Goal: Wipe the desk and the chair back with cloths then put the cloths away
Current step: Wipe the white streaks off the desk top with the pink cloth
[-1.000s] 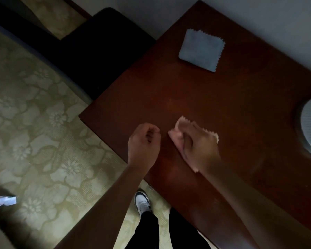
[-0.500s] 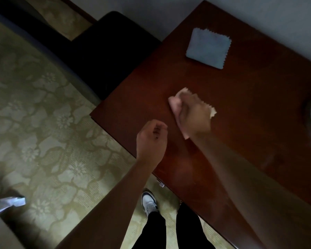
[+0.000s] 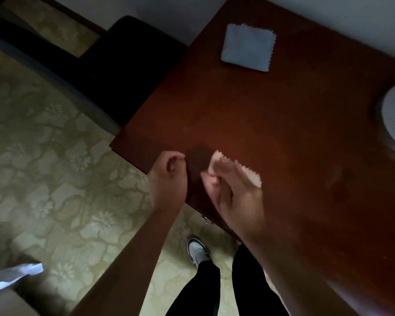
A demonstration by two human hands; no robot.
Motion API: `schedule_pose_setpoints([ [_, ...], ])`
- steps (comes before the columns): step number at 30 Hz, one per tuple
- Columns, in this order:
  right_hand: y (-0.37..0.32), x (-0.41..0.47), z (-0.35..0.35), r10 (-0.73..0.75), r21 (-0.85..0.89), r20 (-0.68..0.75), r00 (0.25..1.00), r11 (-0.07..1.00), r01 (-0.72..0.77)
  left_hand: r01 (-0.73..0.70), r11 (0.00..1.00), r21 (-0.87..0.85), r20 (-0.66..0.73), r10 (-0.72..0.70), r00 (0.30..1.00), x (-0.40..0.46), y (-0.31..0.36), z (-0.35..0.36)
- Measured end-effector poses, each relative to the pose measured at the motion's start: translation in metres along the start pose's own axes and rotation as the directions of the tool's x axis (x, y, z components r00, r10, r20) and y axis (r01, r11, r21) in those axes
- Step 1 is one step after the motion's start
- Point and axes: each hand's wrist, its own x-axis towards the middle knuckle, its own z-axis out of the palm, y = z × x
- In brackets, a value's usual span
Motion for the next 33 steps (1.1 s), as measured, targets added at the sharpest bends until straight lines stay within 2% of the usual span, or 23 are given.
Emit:
schedule_pose_setpoints([
  [3, 0.024, -0.002, -0.003, -0.005, -0.162, 0.039, 0.999, 0.987, 0.011, -0.133, 0.99, 0.041, 0.103, 0.129, 0.986, -0.015, 0.011, 0.02],
  [9, 0.037, -0.066, -0.023, -0.038, -0.213, 0.003, 0.999, 0.976, 0.038, -0.237, 0.971, 0.021, 0.271, 0.222, 0.937, -0.062, 0.022, 0.067],
  [16, 0.084, -0.132, -0.112, 0.019, -0.299, -0.113, 0.993, 0.953, -0.052, -0.415, 0.909, 0.027, 0.504, 0.346, 0.791, -0.148, 0.04, 0.143],
  [21, 0.138, -0.179, -0.197, 0.087, -0.331, -0.194, 0.977, 0.932, -0.149, -0.499, 0.867, -0.002, 0.593, 0.403, 0.697, -0.231, 0.068, 0.225],
  [25, 0.192, -0.234, -0.288, 0.199, -0.337, -0.28, 0.939, 0.896, -0.291, -0.58, 0.813, -0.051, 0.674, 0.457, 0.581, -0.317, 0.087, 0.308],
  [29, 0.229, -0.276, -0.358, 0.256, -0.364, -0.341, 0.904, 0.851, -0.378, -0.668, 0.739, -0.09, 0.704, 0.522, 0.482, -0.387, 0.098, 0.362],
  [31, 0.245, -0.294, -0.393, 0.306, -0.384, -0.443, 0.843, 0.784, -0.487, -0.739, 0.667, -0.09, 0.69, 0.577, 0.437, -0.412, 0.098, 0.381],
  [33, 0.258, -0.306, -0.417, 0.35, -0.372, -0.537, 0.767, 0.718, -0.588, -0.802, 0.597, -0.032, 0.659, 0.616, 0.432, -0.416, 0.091, 0.39],
])
